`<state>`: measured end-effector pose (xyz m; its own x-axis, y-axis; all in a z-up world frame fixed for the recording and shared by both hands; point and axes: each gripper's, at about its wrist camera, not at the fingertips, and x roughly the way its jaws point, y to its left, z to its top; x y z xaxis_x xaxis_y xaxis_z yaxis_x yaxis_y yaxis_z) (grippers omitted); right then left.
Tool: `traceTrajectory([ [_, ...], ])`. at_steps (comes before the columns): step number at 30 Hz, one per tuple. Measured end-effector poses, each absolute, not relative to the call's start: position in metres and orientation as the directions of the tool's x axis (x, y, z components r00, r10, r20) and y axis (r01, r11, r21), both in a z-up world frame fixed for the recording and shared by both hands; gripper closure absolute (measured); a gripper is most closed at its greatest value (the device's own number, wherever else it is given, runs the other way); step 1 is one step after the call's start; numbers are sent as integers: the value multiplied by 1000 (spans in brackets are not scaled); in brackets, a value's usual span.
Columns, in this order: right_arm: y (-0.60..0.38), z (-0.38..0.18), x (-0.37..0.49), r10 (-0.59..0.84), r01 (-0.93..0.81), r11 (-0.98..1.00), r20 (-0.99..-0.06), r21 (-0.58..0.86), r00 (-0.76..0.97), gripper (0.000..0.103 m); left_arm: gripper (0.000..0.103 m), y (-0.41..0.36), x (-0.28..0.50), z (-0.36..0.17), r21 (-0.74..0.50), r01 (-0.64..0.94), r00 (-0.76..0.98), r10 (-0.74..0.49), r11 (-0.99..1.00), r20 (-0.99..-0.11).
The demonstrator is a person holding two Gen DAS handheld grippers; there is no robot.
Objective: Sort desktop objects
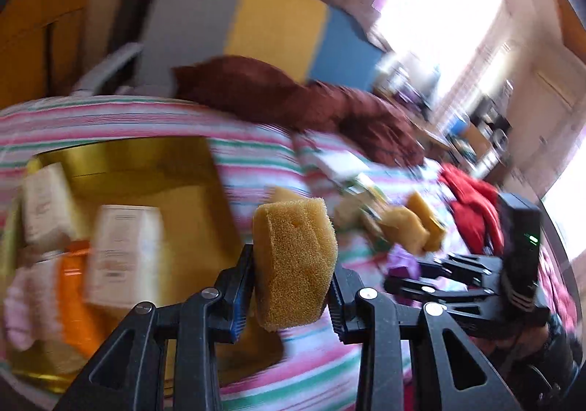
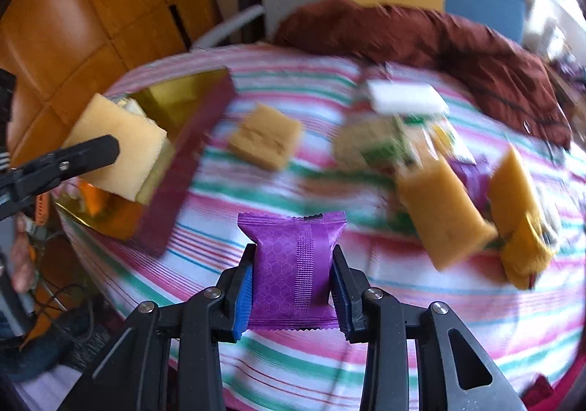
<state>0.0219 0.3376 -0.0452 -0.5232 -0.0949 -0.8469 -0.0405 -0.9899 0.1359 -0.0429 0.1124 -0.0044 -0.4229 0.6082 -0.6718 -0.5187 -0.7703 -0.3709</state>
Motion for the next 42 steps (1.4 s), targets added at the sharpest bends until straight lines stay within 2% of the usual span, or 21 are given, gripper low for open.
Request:
traceTrajectory([
  [6, 278, -22, -15, -192, 101, -981, -807, 163, -559, 65, 68, 32, -67, -4, -377, -345, -558, 511, -859, -654],
  [13, 190, -19, -81, -301, 265, -947, -802, 185, -516, 65, 68, -28, -85, -22, -365, -193, -619, 402, -911, -675],
  [22, 127, -37, -140, -338, 308, -928, -824, 211, -454, 65, 67, -59, -95, -51, -371, -114, -606, 361, -922, -709],
  [27, 113, -47, -156, -377, 304, -916, -823, 262, -424, 63, 50, -69, -95, -54, -401, -81, -600, 366, -912, -711],
  [29, 115, -48, -157, -393, 292, -912, -815, 287, -426, 47, 48, -73, -94, -51, -416, -75, -611, 372, -906, -699],
  [30, 117, -48, -156, -398, 283, -912, -809, 298, -432, 45, 48, -74, -93, -49, -415, -72, -618, 368, -907, -695],
  [36, 137, -46, -143, -415, 250, -908, -791, 335, -450, 43, 48, -81, -86, -43, -423, -38, -653, 343, -905, -676],
  [40, 154, -41, -126, -415, 217, -910, -772, 354, -482, 34, 48, -82, -81, -36, -422, -40, -668, 339, -906, -663],
  [42, 161, -38, -115, -401, 200, -916, -766, 348, -503, 28, 43, -76, -82, -38, -417, -64, -648, 355, -907, -674],
])
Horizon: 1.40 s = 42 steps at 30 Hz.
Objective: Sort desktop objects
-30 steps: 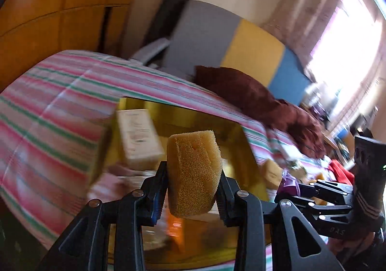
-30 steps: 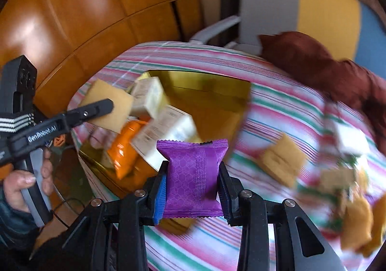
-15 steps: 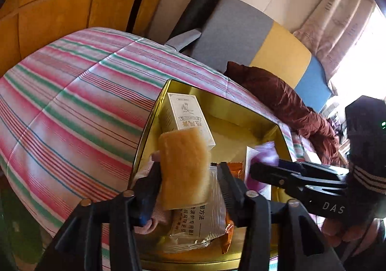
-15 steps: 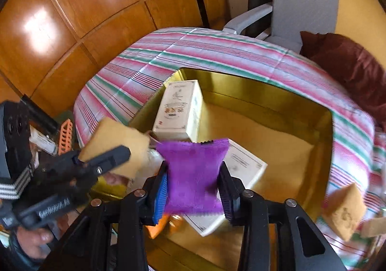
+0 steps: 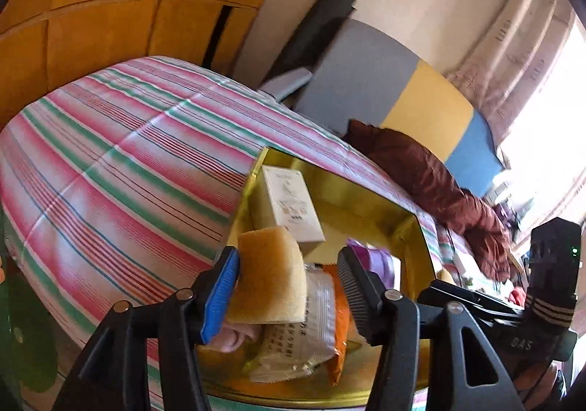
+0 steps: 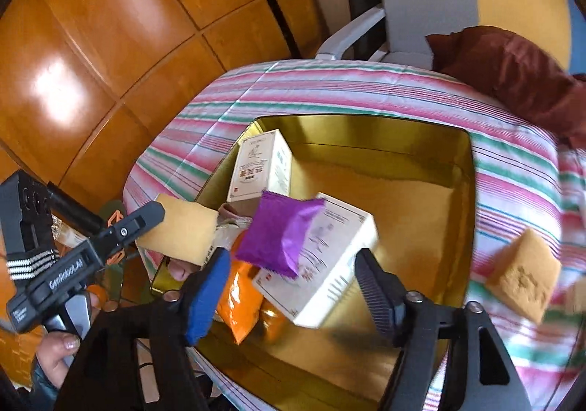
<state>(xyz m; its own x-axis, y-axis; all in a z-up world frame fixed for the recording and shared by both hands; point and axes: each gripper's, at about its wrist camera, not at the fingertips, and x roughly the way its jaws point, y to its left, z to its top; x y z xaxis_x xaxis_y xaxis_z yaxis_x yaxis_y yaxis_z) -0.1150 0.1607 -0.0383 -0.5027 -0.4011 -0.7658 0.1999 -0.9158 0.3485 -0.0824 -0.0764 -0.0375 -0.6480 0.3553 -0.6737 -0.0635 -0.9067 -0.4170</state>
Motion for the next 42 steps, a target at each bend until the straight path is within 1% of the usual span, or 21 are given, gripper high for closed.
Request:
traceTrajectory([
  [2, 163, -37, -106, -386, 195, -922, -762, 334, -519, 25, 44, -65, -83, -45, -393, -80, -615, 356, -916, -704],
  [3, 164, -35, -100, -371, 195, -928, -761, 317, -532, 24, 44, -59, -82, -50, -401, -92, -597, 373, -911, -710],
  [5, 164, -32, -84, -322, 200, -947, -760, 252, -565, 19, 44, -49, -75, -53, -394, -114, -585, 383, -912, -715],
  [7, 164, -32, -72, -292, 206, -956, -760, 210, -581, 17, 44, -39, -66, -48, -368, -151, -600, 381, -917, -704],
  [10, 167, -33, -60, -268, 205, -962, -759, 179, -593, 17, 44, -35, -58, -39, -366, -179, -617, 394, -913, -682],
  [13, 173, -34, -50, -260, 192, -965, -752, 179, -605, 16, 43, -39, -51, -30, -371, -180, -634, 396, -911, -664],
  [15, 176, -35, -46, -262, 189, -964, -750, 185, -607, 16, 43, -45, -47, -25, -355, -161, -658, 368, -921, -657],
  [16, 178, -36, -43, -258, 184, -966, -750, 183, -608, 16, 43, -49, -45, -23, -333, -139, -678, 334, -933, -655],
  [18, 179, -38, -41, -253, 182, -967, -751, 178, -610, 16, 44, -55, -45, -23, -247, -62, -699, 219, -967, -681],
  [23, 185, -47, -35, -246, 168, -969, -758, 181, -604, 16, 45, -72, -54, -35, -233, 34, -666, 152, -972, -730],
  [27, 192, -54, -33, -241, 150, -971, -766, 188, -596, 16, 45, -74, -49, -40, -242, 26, -667, 164, -970, -727],
  [34, 195, -62, -33, -232, 137, -973, -776, 187, -586, 16, 45, -47, -54, -51, -289, -98, -624, 285, -952, -728],
  [36, 195, -59, -30, -219, 140, -976, -770, 169, -599, 15, 45, -35, -58, -57, -300, -140, -588, 323, -944, -741],
  [39, 196, -56, -28, -208, 143, -978, -762, 152, -613, 13, 44, -30, -57, -58, -308, -140, -584, 330, -941, -741],
  [42, 198, -52, -25, -202, 145, -979, -748, 142, -632, 7, 43, -35, -53, -53, -307, -126, -595, 319, -943, -738],
])
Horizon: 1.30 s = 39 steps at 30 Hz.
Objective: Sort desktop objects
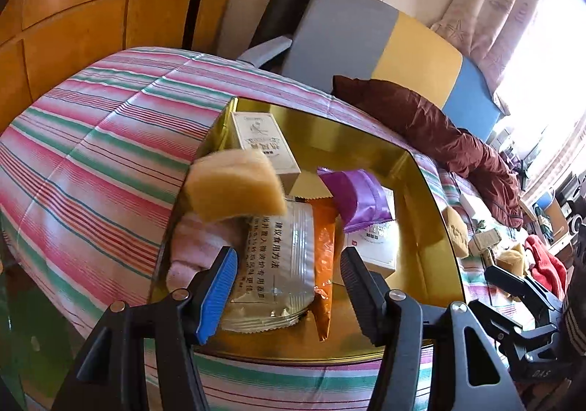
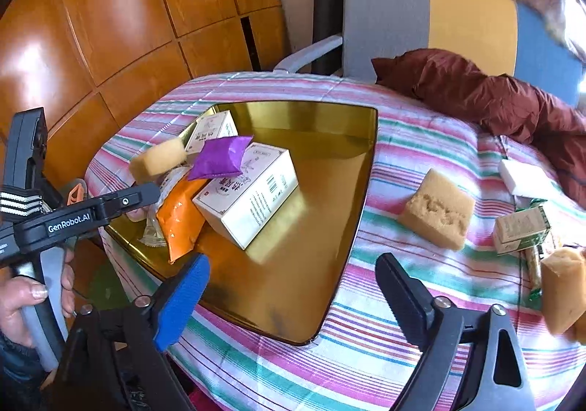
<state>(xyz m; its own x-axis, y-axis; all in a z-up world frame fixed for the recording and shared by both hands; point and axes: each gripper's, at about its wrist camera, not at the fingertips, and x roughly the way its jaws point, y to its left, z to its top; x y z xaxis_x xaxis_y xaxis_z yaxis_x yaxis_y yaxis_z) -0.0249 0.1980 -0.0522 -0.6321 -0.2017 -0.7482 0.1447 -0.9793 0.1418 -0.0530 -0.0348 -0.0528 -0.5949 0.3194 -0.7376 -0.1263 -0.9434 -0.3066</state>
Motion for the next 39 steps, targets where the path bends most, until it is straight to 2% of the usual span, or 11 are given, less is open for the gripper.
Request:
traceTrajectory([
  [2, 197, -51, -23, -197, 151, -980, -739, 130, -644, 1, 41, -39, -49, -48, -292, -109, -612, 295, -950, -733],
  [11, 187, -45, -14, -107, 156, -988, -698, -7, -708, 0, 22, -35, -35, -19, -222, -115, -677, 240, -968, -696],
  [21, 212, -43, -7, -17, 68, -997, -694, -45, -720, 0, 22, -4, -17, 18, -61, -164, -760, 166, -985, -629],
  [30, 262, -23, 1, 42, -11, -999, -673, -50, -739, 0, 23, 27, -14, 22, -38, -267, -740, 230, -963, -631],
  [39, 326, -18, 5, 41, -109, -993, -708, 50, -705, 3, 23, 65, -8, 15, -30, -386, -685, 308, -922, -660],
])
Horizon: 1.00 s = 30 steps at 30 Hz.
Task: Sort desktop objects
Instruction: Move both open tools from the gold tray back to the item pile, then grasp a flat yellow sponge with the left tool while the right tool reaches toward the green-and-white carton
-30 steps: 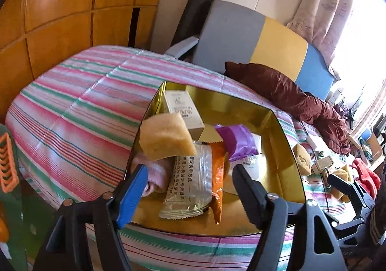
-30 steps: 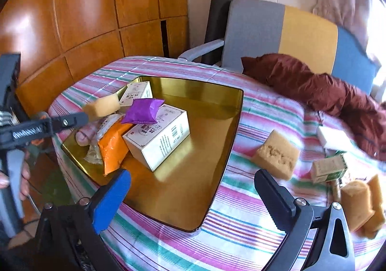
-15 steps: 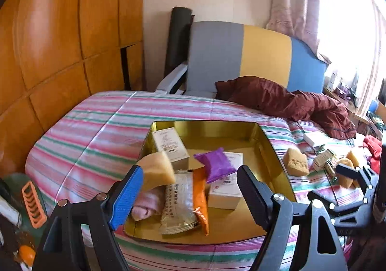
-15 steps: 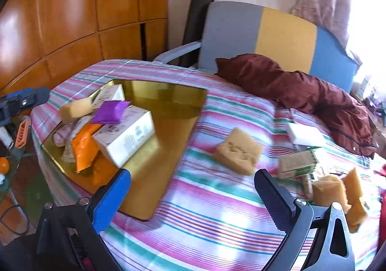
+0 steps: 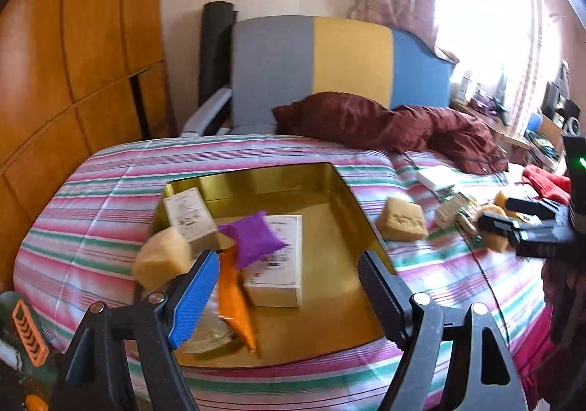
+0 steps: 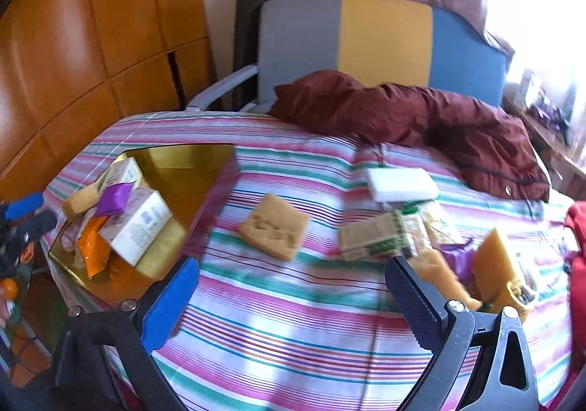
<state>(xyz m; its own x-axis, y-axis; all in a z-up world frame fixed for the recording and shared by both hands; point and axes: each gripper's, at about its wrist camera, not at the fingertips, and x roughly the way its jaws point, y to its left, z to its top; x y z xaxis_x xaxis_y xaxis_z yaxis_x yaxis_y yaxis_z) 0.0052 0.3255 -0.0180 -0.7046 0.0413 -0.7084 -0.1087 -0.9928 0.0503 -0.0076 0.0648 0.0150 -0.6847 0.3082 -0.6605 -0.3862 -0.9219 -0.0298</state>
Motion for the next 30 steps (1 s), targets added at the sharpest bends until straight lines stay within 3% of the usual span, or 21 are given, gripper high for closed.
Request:
traceTrajectory([
  [4, 362, -17, 4, 69, -182, -980, -727, 77, -683, 15, 23, 79, -4, 16, -46, -444, -658, 361, -895, -661],
  [16, 419, -18, -5, 72, -159, -986, -762, 41, -643, 16, 23, 118, -8, 5, -120, -549, -535, 458, -827, -709],
  [24, 405, -44, -32, 105, -58, -994, -762, -88, -639, 16, 23, 144, -12, -5, -144, -606, -454, 489, -782, -745],
  [28, 388, -63, -43, 177, 28, -968, -754, -250, -632, 9, 23, 152, -22, -10, -166, -604, -421, 489, -780, -764],
  [30, 389, -70, -48, 170, 43, -968, -768, -249, -618, 6, 23, 156, -28, -11, -182, -598, -406, 490, -781, -771],
])
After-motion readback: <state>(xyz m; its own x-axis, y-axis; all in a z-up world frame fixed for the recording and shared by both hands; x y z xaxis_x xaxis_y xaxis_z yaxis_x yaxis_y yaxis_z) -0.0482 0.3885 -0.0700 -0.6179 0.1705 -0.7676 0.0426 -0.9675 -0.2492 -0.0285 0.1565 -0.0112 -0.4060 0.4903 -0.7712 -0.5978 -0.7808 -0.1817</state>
